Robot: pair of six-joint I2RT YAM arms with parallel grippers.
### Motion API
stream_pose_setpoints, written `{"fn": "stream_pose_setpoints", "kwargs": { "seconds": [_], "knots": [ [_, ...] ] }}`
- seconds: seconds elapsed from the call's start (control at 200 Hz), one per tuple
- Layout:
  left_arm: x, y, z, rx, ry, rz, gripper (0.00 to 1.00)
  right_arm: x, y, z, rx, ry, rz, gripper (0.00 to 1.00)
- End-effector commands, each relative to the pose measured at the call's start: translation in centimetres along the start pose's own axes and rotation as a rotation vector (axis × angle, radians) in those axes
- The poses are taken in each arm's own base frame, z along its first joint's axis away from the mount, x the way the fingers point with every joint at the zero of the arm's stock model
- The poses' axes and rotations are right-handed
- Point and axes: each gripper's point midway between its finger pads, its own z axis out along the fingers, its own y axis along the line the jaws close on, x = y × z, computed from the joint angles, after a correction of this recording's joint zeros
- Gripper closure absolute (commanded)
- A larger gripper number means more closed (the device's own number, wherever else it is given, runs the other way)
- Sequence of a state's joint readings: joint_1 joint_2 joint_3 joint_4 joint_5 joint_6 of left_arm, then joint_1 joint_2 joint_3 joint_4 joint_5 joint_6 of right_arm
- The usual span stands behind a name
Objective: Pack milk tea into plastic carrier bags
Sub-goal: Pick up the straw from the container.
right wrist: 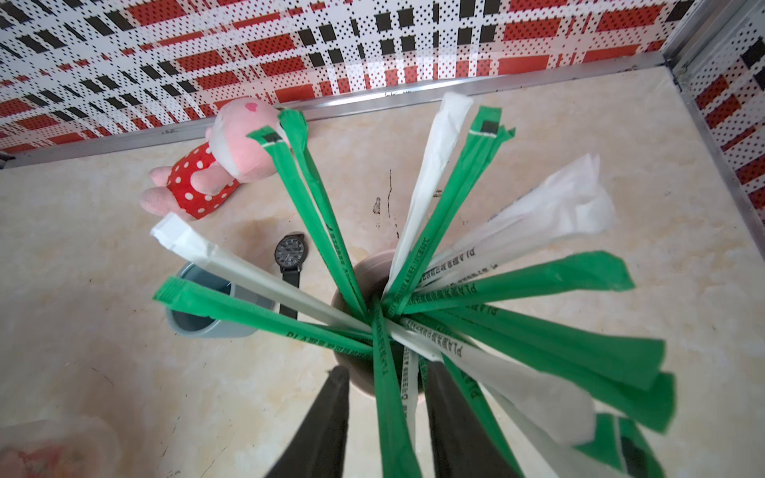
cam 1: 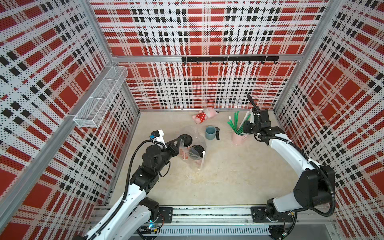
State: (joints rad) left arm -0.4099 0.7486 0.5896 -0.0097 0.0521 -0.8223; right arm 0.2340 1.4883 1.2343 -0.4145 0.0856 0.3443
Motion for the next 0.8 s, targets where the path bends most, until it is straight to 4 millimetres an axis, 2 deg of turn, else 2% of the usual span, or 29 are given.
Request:
{"fn": "stream_pose_setpoints", "kwargs": {
  "seconds": [0.0,0.135,0.341,0.451,0.586,0.691,0.797],
  "knots": [
    [-0.2,0.2,-0.3,0.001,-0.012,0.009,0.98,-1.7,0.6,0.3,0.006,-0.051,0.013,0.67],
    [-0.3,0.3,-0.5,-0.001,-0.014,0.010,0.98,-1.7,1.0,1.0,0.002,-0.042,0.010,0.72],
    [-0.5,0.3,-0.6,-0.001,-0.019,0.011,0.98,-1.4,1.1,1.3,0.010,-0.028,-0.007,0.71],
    [-0.5,0.2,-0.5,0.000,-0.016,0.011,0.98,-1.6,1.1,1.3,0.015,-0.030,-0.009,0.79],
    [-0.7,0.0,-0.5,0.001,-0.019,0.014,0.98,-2.4,1.2,0.7,0.021,-0.050,-0.012,0.92],
    [-0.8,0.0,-0.6,0.002,-0.021,0.015,0.98,-3.0,1.4,-0.1,0.024,-0.059,-0.024,0.95],
    [-0.7,0.1,-0.6,0.001,-0.017,0.015,0.98,-4.3,1.7,-1.7,0.027,-0.085,-0.046,1.00]
  ]
}}
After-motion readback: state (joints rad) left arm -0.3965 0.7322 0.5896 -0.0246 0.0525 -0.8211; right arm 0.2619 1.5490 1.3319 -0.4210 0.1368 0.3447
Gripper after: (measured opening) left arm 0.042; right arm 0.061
